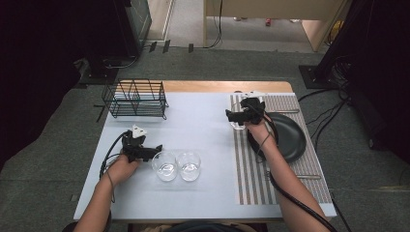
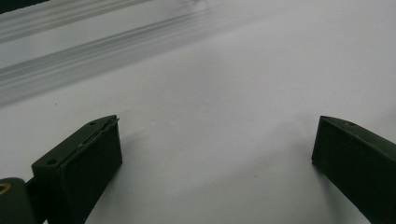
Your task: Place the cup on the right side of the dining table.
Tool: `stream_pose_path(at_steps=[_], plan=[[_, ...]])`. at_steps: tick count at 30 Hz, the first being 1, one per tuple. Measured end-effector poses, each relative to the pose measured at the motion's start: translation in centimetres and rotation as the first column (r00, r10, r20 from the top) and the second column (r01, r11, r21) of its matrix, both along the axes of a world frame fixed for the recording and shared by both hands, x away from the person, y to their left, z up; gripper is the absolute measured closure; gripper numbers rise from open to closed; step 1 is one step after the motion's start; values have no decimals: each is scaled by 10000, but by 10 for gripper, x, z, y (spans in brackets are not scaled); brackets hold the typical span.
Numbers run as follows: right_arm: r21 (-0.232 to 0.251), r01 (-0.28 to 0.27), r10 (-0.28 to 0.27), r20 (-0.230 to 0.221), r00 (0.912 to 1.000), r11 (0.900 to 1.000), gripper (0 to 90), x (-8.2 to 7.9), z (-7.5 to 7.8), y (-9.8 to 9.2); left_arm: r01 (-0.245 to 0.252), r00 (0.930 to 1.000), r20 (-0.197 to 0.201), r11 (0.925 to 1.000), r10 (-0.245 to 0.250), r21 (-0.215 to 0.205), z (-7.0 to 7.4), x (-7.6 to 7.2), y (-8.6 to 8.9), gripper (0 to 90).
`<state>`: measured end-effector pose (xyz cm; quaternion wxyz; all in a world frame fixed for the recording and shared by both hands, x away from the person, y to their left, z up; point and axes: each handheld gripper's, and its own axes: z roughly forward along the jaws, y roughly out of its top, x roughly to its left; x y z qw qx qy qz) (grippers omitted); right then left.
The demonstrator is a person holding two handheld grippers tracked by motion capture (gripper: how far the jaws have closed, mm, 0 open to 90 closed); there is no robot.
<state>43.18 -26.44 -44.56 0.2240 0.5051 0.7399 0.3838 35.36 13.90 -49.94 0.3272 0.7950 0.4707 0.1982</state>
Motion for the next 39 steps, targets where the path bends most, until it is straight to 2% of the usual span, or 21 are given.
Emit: stream_pose_path(at_steps=[12, 28, 39], plan=[[-39, -115, 115, -14, 9999, 9999, 4, -2, 6, 1, -5, 10000, -13, 10000, 5, -12, 0, 0, 0, 15], [-336, -208, 207, -26, 9998, 9992, 4, -6, 11, 3, -12, 10000, -22, 10000, 12, -30, 0, 0, 0, 15], [-307, -197, 196, -38, 9998, 9993, 4, -8, 15, 2, -12, 10000, -33, 10000, 12, -34, 0, 0, 0, 14]])
